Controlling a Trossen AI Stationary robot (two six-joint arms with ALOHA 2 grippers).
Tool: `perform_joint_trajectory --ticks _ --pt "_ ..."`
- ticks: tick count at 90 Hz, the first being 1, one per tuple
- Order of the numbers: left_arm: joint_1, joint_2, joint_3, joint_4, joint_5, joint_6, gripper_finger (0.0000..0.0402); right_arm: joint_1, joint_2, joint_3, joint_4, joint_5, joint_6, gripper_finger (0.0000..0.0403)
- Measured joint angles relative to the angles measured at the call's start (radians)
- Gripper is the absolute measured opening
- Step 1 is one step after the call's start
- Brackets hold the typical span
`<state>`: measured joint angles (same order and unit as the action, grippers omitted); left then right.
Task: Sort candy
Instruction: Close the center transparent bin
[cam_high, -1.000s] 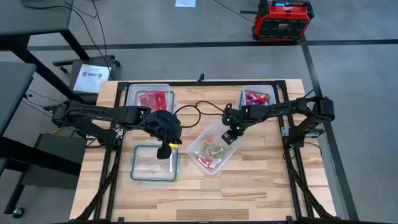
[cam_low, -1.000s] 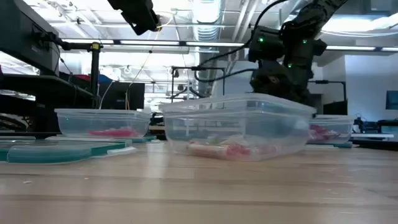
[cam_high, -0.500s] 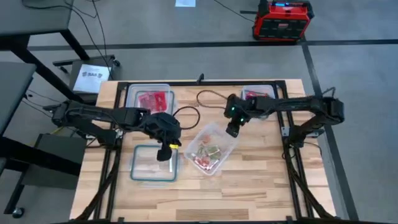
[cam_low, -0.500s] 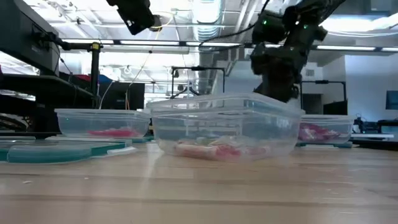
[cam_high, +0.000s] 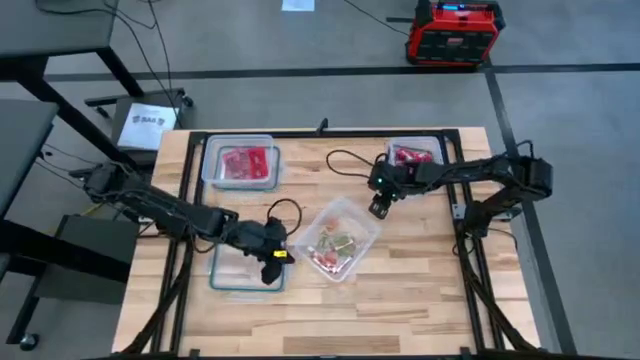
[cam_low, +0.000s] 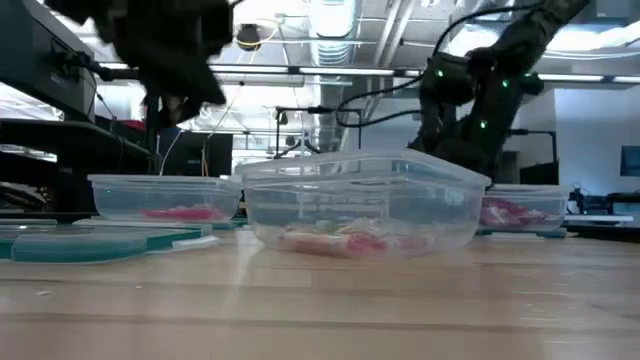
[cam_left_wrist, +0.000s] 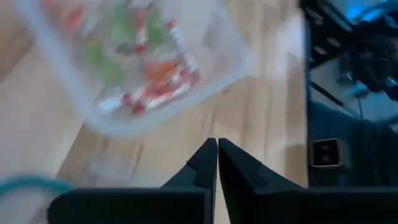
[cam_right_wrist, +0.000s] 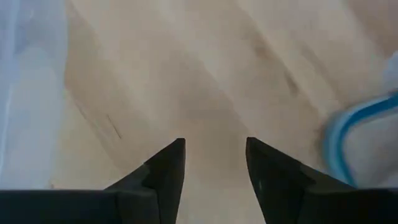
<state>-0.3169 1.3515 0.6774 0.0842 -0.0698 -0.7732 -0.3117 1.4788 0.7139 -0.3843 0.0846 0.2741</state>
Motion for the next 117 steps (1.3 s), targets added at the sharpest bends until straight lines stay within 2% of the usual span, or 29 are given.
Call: perform_joint_trajectory --ticks 15,28,40,57,76,98,117 --pt "-0.021 0.138 0.007 0.062 0.002 -0.034 0.0 0.061 0.0 -0.019 0.026 -0.005 0.04 0.0152" --pt "-0.013 0.253 0.059 0.061 -0.019 0.034 0.0 0.108 0.0 -0.019 0.055 -0.004 0.057 0.0152" --pt "0.014 0.299 0.101 0.068 -0.029 0.083 0.0 0.147 0.0 -0.018 0.075 -0.01 0.07 0.0152" --pt "0.066 0.282 0.107 0.045 -0.08 0.13 0.0 0.218 0.0 -0.017 0.069 -0.01 0.132 0.0152" --pt "0.141 0.242 0.107 -0.103 -0.095 0.168 0.0 0.294 0.0 -0.018 0.065 -0.01 0.218 0.0152" --pt "0.238 0.244 0.106 -0.138 -0.104 0.263 0.0 0.33 0.0 -0.018 0.054 -0.014 0.214 0.0152" --pt "0.248 0.198 0.118 -0.226 -0.046 0.287 0.0 0.344 -0.036 0.017 -0.205 -0.011 0.157 0.0152"
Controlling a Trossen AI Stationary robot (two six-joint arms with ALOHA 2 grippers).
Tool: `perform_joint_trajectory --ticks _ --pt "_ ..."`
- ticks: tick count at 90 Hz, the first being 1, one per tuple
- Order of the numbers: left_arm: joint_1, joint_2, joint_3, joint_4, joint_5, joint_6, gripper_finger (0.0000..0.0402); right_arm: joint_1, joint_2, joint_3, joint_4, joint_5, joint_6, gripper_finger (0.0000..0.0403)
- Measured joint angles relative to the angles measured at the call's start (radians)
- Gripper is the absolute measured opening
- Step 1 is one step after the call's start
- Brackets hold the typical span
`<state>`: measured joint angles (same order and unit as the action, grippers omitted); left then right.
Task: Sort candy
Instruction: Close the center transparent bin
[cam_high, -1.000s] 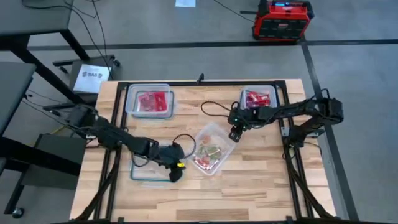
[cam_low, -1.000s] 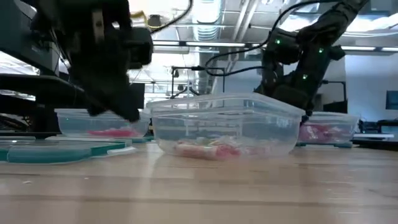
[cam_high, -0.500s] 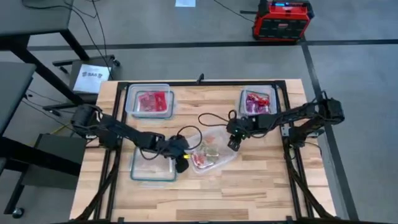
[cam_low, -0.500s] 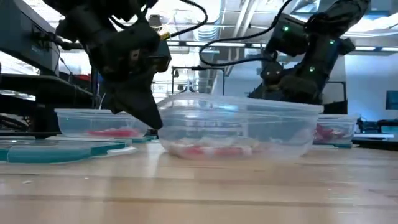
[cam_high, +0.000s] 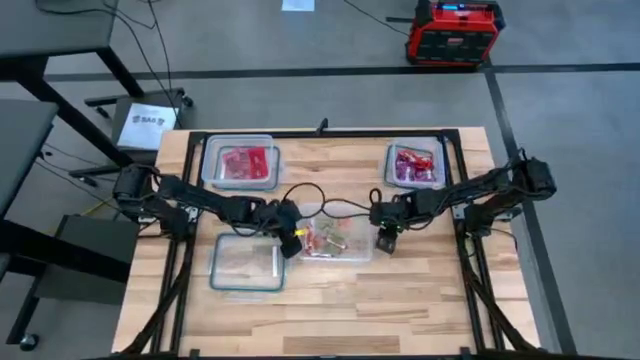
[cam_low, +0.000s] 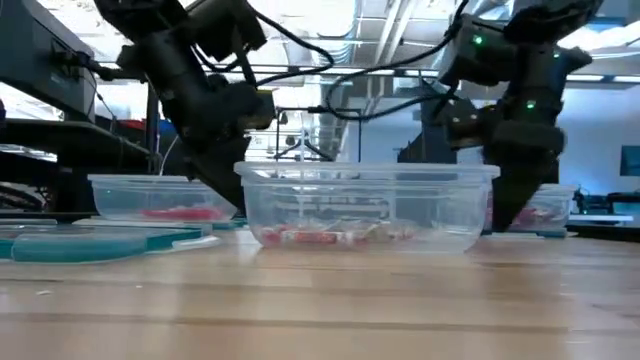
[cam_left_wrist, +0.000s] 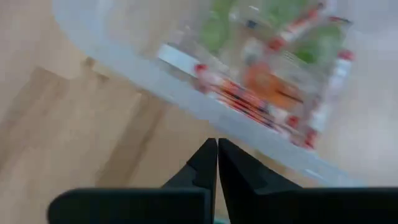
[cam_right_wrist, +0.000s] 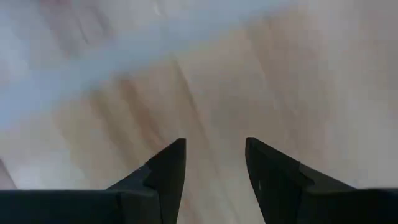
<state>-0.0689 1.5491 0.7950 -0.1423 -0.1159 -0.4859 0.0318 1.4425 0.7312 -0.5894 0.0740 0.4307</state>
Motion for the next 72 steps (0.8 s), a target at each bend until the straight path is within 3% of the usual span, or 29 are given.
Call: perform_joint_trajectory --ticks 12,28,44,72 --pt "-0.028 -0.072 0.063 -0.194 0.006 0.022 0.0 0.008 -0.059 0.005 -0.05 0.004 -0.018 0.0152" --pt "-0.049 -0.173 0.138 -0.486 -0.006 0.149 0.0 0.007 -0.094 0.005 0.024 0.006 -0.02 0.0152" --pt "0.013 -0.202 0.137 -0.687 -0.039 0.149 0.0016 0.024 -0.084 0.005 0.115 0.008 -0.02 0.0152" --pt "0.109 -0.192 0.019 -0.63 0.045 0.309 0.0137 0.075 -0.003 0.004 0.15 0.013 0.006 0.0152"
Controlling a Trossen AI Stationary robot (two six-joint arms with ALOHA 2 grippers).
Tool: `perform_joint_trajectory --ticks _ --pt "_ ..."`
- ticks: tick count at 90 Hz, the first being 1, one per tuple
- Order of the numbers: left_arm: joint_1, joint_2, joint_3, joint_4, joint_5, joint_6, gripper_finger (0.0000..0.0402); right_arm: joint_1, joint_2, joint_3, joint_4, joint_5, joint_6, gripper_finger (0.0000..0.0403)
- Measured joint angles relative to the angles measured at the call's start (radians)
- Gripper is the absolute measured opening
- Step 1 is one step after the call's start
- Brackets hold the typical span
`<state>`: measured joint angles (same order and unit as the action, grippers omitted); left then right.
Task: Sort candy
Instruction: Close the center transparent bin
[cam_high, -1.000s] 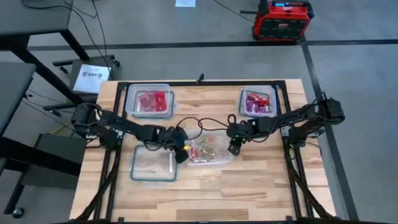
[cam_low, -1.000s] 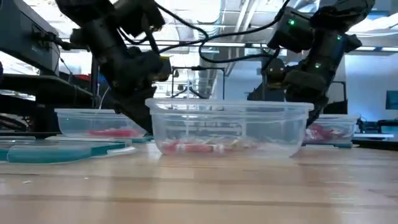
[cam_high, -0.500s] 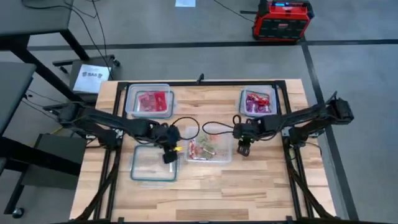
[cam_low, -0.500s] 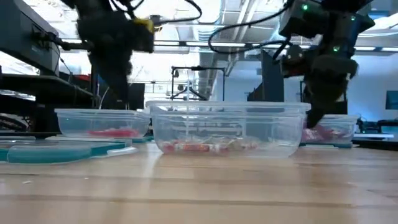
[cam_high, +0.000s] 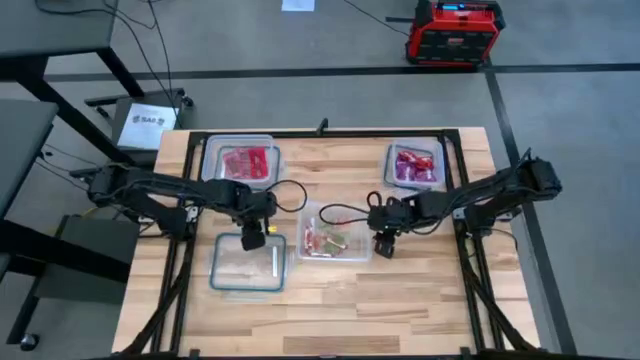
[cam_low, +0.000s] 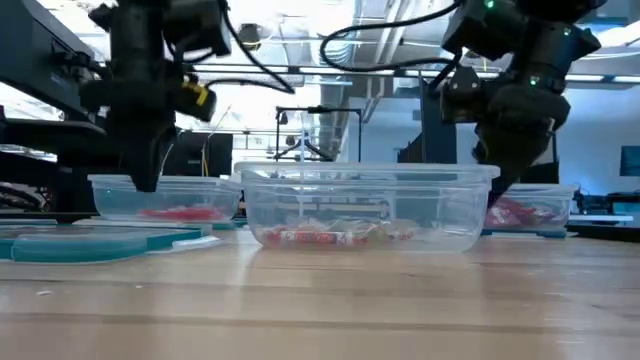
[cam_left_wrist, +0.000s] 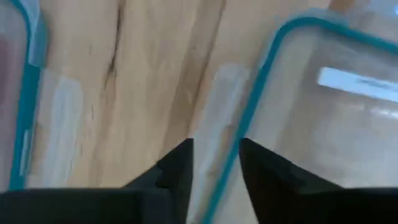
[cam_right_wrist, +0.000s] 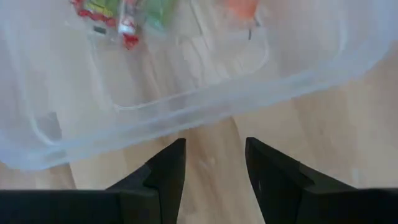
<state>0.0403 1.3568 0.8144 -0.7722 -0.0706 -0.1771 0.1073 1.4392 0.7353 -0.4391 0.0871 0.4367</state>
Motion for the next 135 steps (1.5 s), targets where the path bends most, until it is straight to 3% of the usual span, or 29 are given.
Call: perform_joint_trajectory --ticks 14,50,61,76,85,114,135 --pt "0.042 0.027 -0.039 0.08 0.019 0.078 0.0165 0.013 0.055 -0.001 0.035 0.002 0.008 0.0152" --pt "0.064 0.171 -0.054 0.15 0.219 0.19 0.0163 0.051 0.112 -0.002 0.053 -0.003 0.009 0.0152" --pt "0.064 0.193 -0.052 0.154 0.236 0.201 0.0125 0.05 0.112 -0.002 0.05 0.004 0.009 0.0152" --pt "0.062 0.198 -0.06 0.167 0.27 0.21 0.0031 0.05 0.112 -0.002 0.051 0.028 0.008 0.0152" --pt "0.059 0.197 -0.06 0.162 0.272 0.195 0.0015 0.05 0.112 -0.002 0.05 0.044 0.008 0.0152" --pt "0.007 0.186 0.063 -0.04 0.233 0.161 0.0003 0.05 0.105 -0.001 0.047 0.046 0.0 0.0152" --pt "-0.032 0.171 0.179 -0.257 0.251 -0.002 0.0002 0.062 0.076 0.0 0.033 0.047 0.008 0.0152"
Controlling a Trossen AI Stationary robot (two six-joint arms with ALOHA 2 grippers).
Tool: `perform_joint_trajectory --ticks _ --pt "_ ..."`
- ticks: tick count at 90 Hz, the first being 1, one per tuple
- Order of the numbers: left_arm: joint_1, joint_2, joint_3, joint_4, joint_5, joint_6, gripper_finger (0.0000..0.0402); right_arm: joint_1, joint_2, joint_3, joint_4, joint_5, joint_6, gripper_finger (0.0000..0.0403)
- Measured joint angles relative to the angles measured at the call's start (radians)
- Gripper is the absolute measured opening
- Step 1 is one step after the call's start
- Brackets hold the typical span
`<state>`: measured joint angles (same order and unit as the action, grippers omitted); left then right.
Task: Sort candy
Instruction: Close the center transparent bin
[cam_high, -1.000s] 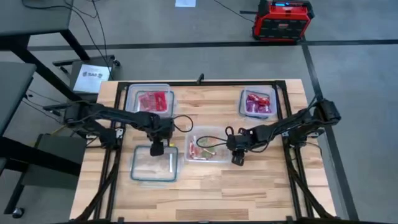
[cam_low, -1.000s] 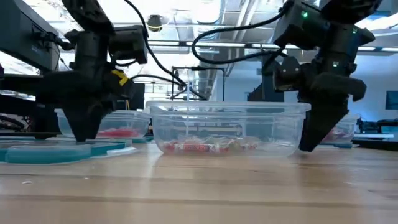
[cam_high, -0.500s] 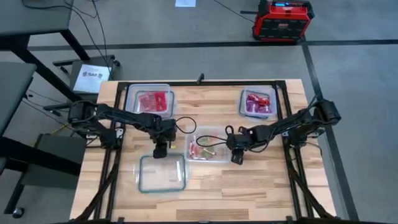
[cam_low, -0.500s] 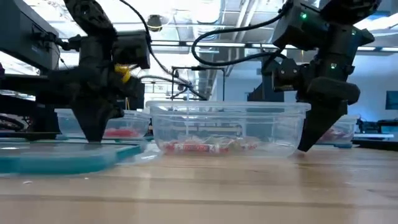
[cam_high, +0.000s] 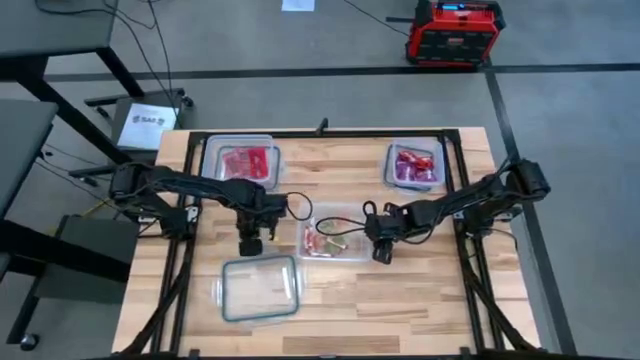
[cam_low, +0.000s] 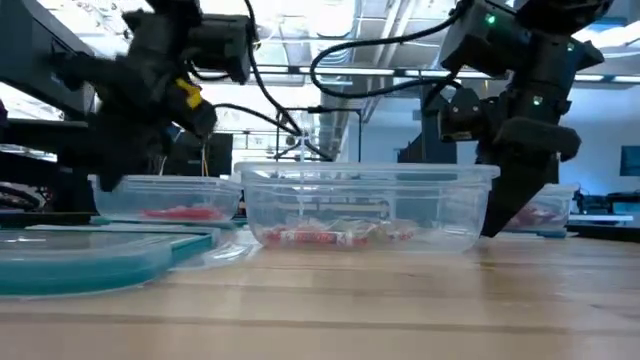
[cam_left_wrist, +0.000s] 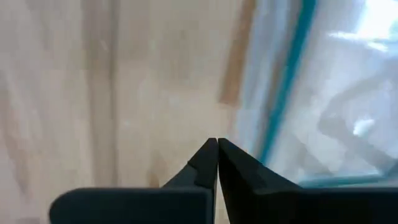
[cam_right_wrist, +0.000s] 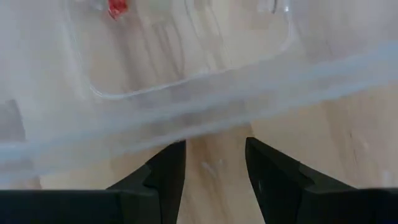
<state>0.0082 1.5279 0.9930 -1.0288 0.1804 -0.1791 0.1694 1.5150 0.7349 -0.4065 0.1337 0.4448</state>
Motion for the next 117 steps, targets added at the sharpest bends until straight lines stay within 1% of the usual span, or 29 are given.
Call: perform_joint_trajectory --ticks 7,12,33,40,46,54,60,64,69,77,80,85,89,93,97,103,110,117 --pt "-0.041 -0.023 0.009 -0.033 -0.004 -0.087 0.0001 0.023 -0.013 0.0 0.009 0.0 0.015 0.0152" --pt "-0.08 -0.055 0.0 -0.031 -0.029 -0.167 0.0001 0.043 -0.022 0.0 0.025 0.002 0.016 0.0152" --pt "-0.304 -0.203 -0.074 0.021 -0.146 -0.557 0.0 0.164 -0.024 -0.001 0.202 0.091 -0.013 0.0152" --pt "-0.373 -0.23 -0.102 0.071 -0.167 -0.651 0.0 0.19 -0.024 -0.001 0.195 0.1 0.006 0.0152" --pt "-0.426 -0.236 -0.119 0.087 -0.207 -0.711 0.0 0.203 -0.024 -0.001 0.172 0.103 0.038 0.0152" --pt "-0.476 -0.234 -0.131 0.089 -0.246 -0.751 0.0 0.222 -0.024 -0.001 0.084 0.105 0.095 0.0152" --pt "-0.499 -0.223 -0.146 0.129 -0.257 -0.765 0.0 0.239 -0.024 -0.002 0.01 0.105 0.164 0.0152" --pt "-0.513 -0.216 -0.158 0.167 -0.257 -0.766 0.0 0.261 -0.024 -0.003 0.006 0.095 0.204 0.0152" --pt "-0.531 -0.211 -0.172 0.23 -0.258 -0.768 0.0 0.302 -0.024 -0.003 0.085 0.067 0.237 0.0152" --pt "-0.561 -0.194 -0.186 0.307 -0.259 -0.768 0.0 0.378 -0.022 -0.002 0.32 0.061 0.252 0.0152" --pt "-0.573 -0.186 -0.188 0.321 -0.265 -0.769 0.0 0.402 -0.022 -0.002 0.4 0.091 0.252 0.0152" --pt "-0.592 -0.172 -0.188 0.34 -0.285 -0.778 0.0 0.435 -0.022 -0.001 0.494 0.177 0.247 0.0152" --pt "-0.606 -0.159 -0.188 0.35 -0.298 -0.788 0.0 0.455 -0.022 -0.001 0.556 0.259 0.213 0.0152" --pt "-0.619 -0.145 -0.188 0.352 -0.311 -0.797 0.0 0.469 -0.021 -0.001 0.612 0.319 0.163 0.0152" --pt "-0.629 -0.129 -0.188 0.36 -0.313 -0.804 0.0 0.474 -0.008 -0.001 0.683 0.343 0.113 0.0152" --pt "-0.647 -0.106 -0.188 0.384 -0.313 -0.819 0.0 0.472 0.03 0.001 0.792 0.335 0.044 0.0152" --pt "-0.667 -0.08 -0.188 0.429 -0.313 -0.83 0.0 0.464 0.114 0.046 0.822 0.314 -0.008 0.0152" --pt "-0.686 -0.063 -0.188 0.481 -0.314 -0.831 0.0 0.461 0.197 0.12 0.753 0.315 -0.05 0.0152"
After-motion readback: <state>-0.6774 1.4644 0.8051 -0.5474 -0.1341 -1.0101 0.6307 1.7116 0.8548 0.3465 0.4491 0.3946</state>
